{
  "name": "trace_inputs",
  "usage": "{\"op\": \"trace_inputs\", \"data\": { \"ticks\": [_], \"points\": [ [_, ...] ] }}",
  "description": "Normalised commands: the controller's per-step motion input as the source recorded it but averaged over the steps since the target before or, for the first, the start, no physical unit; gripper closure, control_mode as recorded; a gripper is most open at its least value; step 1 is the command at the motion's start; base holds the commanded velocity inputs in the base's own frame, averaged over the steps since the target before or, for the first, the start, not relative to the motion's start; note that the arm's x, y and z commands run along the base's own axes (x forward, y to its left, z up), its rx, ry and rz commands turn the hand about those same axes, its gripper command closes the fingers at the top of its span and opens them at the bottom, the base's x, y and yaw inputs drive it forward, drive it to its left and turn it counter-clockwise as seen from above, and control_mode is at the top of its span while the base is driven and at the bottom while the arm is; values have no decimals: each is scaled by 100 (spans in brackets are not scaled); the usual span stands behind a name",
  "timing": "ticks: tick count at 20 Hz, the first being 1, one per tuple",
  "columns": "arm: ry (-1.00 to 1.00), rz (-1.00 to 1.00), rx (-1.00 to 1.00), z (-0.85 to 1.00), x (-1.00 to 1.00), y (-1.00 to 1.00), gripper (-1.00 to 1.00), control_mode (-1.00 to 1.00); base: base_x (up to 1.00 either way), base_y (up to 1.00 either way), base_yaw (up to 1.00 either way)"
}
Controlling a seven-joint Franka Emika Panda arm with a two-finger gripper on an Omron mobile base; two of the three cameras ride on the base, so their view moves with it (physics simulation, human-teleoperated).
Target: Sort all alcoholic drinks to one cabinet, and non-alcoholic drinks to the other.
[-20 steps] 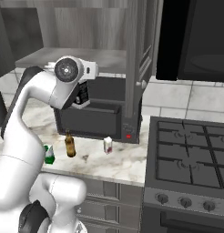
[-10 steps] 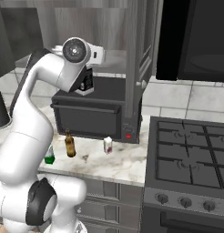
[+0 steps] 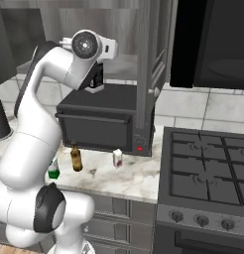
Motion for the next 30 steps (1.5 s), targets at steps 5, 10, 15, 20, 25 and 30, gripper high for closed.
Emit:
{"op": "trace_inputs", "data": {
  "ticks": [5, 10, 15, 20, 25, 30],
  "points": [
    [-17, -2, 0, 24, 6, 0, 100, -100, 0, 0, 0],
    [-13, -3, 0, 23, 17, 0, 100, -100, 0, 0, 0],
    [-4, -5, 0, 22, 39, 0, 100, -100, 0, 0, 0],
    [0, -6, 0, 11, 48, -7, 100, -100, 0, 0, 0],
    [0, -3, 0, 0, 40, -16, 100, -100, 0, 0, 0],
    [0, -2, 0, 0, 37, -16, 100, -100, 0, 0, 0]
  ]
}}
